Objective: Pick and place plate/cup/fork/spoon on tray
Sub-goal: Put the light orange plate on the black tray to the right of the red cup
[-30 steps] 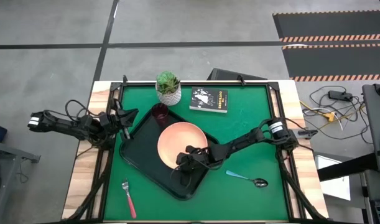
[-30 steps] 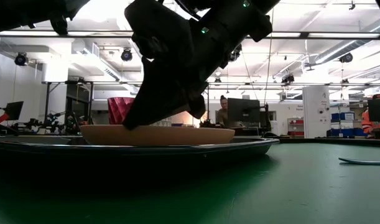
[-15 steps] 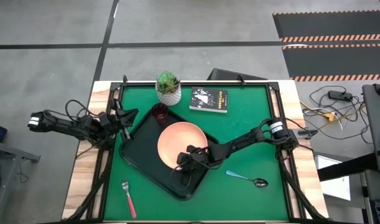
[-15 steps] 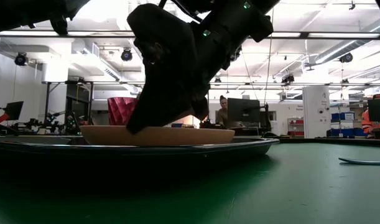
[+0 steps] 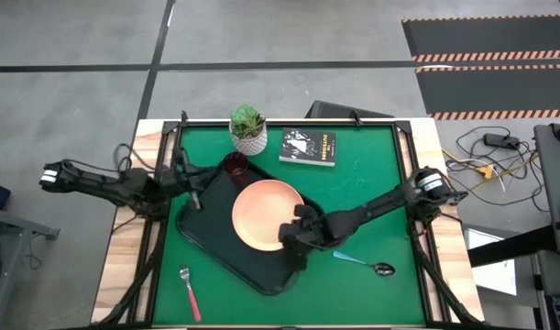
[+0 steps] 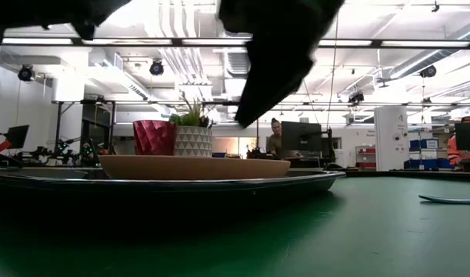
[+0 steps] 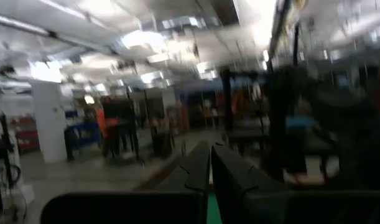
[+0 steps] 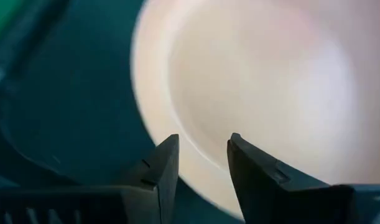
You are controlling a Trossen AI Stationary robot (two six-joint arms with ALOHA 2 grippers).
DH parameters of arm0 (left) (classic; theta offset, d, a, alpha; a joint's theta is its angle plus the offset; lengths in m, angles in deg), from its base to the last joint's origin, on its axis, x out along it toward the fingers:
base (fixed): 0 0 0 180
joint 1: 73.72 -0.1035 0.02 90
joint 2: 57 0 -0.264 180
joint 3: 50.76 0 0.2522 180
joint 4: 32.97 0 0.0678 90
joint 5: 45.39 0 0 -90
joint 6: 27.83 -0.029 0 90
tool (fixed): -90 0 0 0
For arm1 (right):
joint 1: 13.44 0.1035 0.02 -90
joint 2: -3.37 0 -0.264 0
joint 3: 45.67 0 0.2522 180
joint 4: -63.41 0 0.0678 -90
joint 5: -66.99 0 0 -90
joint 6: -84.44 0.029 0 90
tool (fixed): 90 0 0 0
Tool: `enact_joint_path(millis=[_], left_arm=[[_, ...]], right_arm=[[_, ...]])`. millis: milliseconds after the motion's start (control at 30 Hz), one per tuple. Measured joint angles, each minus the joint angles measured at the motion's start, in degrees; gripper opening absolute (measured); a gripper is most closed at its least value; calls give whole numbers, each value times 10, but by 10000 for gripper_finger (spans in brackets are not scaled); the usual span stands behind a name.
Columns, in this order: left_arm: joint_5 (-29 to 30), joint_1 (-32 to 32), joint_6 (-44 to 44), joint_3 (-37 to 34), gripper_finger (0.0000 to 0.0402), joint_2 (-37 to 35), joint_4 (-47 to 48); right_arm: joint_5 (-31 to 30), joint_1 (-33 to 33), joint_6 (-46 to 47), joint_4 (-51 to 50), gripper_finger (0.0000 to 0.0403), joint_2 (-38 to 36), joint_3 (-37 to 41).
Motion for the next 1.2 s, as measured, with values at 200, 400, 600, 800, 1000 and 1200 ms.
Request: enact_joint_path(millis=[200,400,600,800,1000,1200], left_arm=[[-4,8,102,117,0,107,244],[-74,61,233,172,0,241,365],[-76,115,393,260,0,352,598],[-61,112,483,310,0,435,758],[-50,101,483,326,0,487,800],[18,80,481,323,0,521,782]], right_arm=[[-67,28,-43,-13,97,-47,52],[-84,29,-92,2,65,-126,145],[-123,17,-165,104,43,-251,265],[-122,7,-282,322,33,-389,388],[-115,7,-335,421,33,-511,475],[-101,7,-339,430,33,-614,531]])
